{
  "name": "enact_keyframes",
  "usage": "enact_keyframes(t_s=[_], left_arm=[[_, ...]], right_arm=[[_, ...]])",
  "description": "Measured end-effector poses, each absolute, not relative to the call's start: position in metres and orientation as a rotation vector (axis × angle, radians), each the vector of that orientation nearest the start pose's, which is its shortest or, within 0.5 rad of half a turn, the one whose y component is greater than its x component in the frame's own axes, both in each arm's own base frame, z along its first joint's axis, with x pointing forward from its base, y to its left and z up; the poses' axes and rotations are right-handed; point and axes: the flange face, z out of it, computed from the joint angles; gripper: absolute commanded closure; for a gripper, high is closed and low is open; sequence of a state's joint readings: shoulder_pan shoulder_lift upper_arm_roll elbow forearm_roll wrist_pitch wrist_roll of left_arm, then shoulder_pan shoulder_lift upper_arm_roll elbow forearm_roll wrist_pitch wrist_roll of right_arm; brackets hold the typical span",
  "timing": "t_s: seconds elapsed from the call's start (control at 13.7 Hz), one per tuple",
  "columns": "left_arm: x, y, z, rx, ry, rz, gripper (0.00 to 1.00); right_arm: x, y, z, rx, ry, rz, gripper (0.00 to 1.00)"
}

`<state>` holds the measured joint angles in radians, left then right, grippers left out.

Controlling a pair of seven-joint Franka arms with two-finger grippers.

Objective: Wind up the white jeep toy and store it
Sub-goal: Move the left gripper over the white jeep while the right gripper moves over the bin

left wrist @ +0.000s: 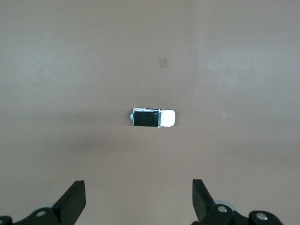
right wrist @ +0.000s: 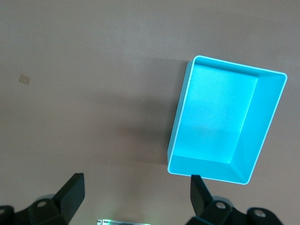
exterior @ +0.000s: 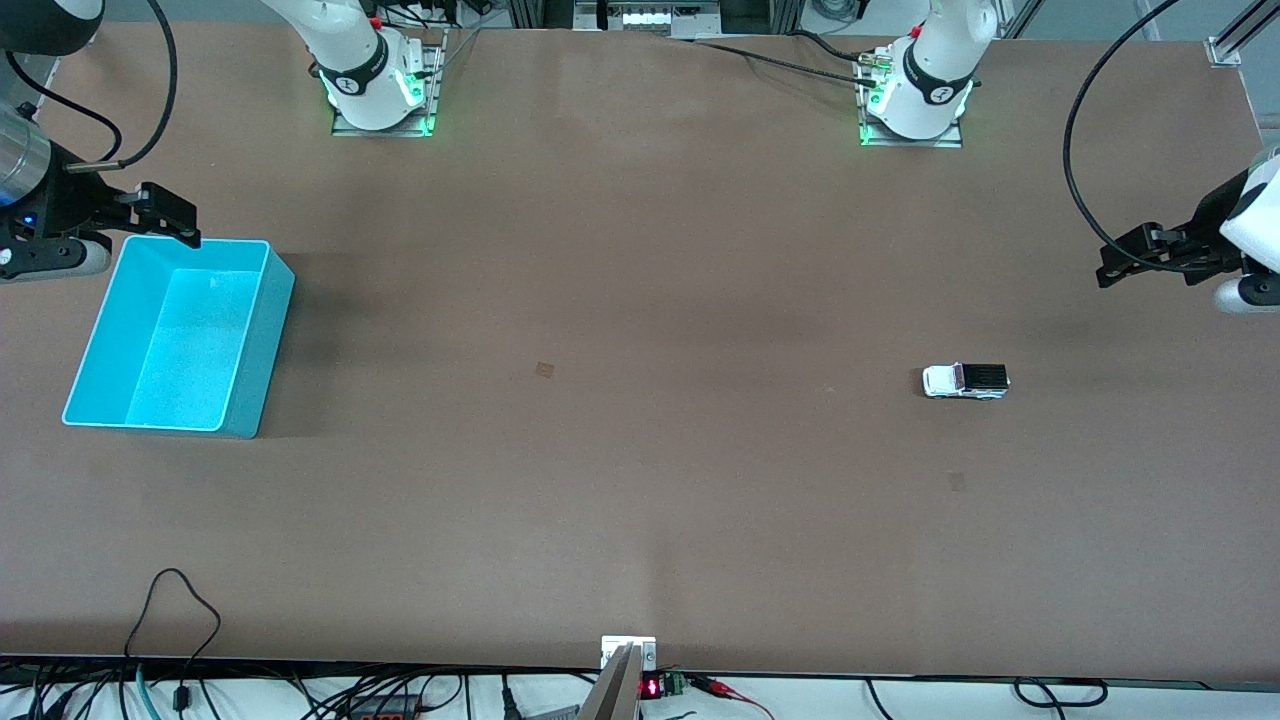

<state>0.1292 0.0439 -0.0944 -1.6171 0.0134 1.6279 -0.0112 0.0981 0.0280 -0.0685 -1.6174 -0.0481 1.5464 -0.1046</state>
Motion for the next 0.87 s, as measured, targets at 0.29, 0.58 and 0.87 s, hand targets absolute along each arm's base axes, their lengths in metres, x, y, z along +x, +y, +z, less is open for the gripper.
enact_keyframes(t_s=[0.29,0.58,0.87], left_arm=[[0.566,0.021,0.584,-3.131,-0.067,0.053,0.00],[0.565,0.015,0.570,-3.140,-0.051,0.099,0.00],[0.575,0.007,0.531,-3.176,-0.031,0.212,0.00]], right_arm=[[0.557,0.012,0.585,-3.176,-0.215,0.167,0.00],[0.557,0.011,0.585,-3.176,-0.213,0.170,0.00],[0.557,0.011,0.582,-3.175,-0.212,0.178,0.00]])
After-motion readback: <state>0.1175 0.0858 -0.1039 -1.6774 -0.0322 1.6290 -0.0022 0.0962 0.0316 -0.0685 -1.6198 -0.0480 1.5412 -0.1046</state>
